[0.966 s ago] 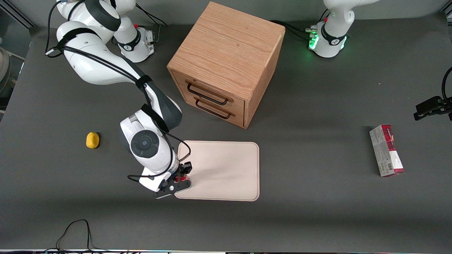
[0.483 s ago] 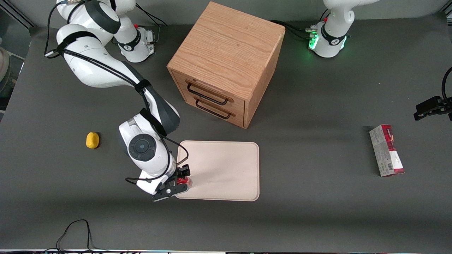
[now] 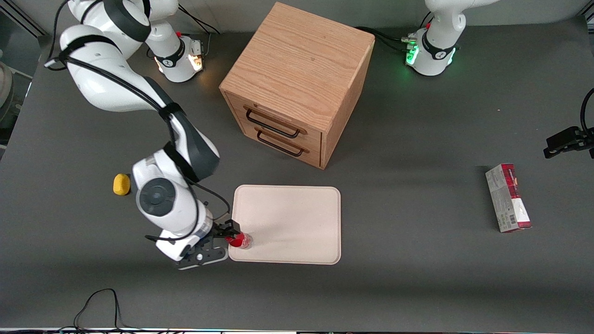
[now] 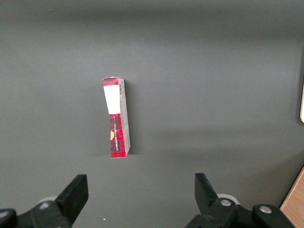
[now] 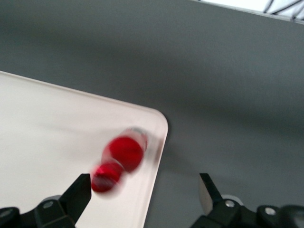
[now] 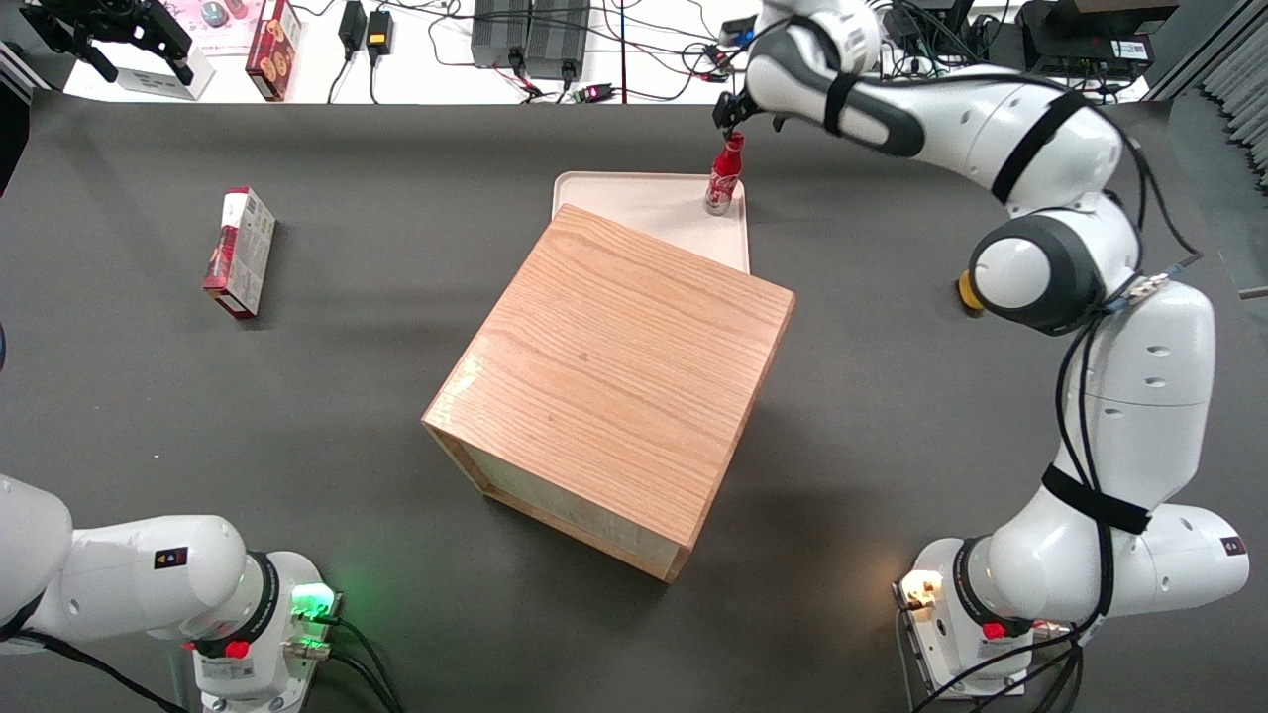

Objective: Place coke bottle on tray

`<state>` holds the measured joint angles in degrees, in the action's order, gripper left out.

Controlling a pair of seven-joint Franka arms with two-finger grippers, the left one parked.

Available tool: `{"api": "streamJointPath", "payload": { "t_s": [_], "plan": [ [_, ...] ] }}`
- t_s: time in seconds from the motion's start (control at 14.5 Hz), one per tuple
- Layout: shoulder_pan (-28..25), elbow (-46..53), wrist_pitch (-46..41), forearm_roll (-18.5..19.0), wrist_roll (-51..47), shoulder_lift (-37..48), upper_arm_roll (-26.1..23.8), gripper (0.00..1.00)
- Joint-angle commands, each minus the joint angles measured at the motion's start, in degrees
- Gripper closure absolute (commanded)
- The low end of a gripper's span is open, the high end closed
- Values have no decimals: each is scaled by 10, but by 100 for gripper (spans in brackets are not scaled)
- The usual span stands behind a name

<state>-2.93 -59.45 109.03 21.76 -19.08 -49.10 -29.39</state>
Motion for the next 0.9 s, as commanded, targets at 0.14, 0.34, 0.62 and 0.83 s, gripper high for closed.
{"api": "streamJointPath", "payload": {
  "t_s": [0.14, 0.34, 0.62, 0.83],
  "plan": [
    [16, -206, -22, -184, 24, 238, 112, 0],
    [13, -367, -3, -251, 85, 395, 193, 0],
    [12, -506, 0, -246, 95, 550, 232, 0],
    [12, -495, -61, -243, 106, 574, 253, 0]
  ]
}}
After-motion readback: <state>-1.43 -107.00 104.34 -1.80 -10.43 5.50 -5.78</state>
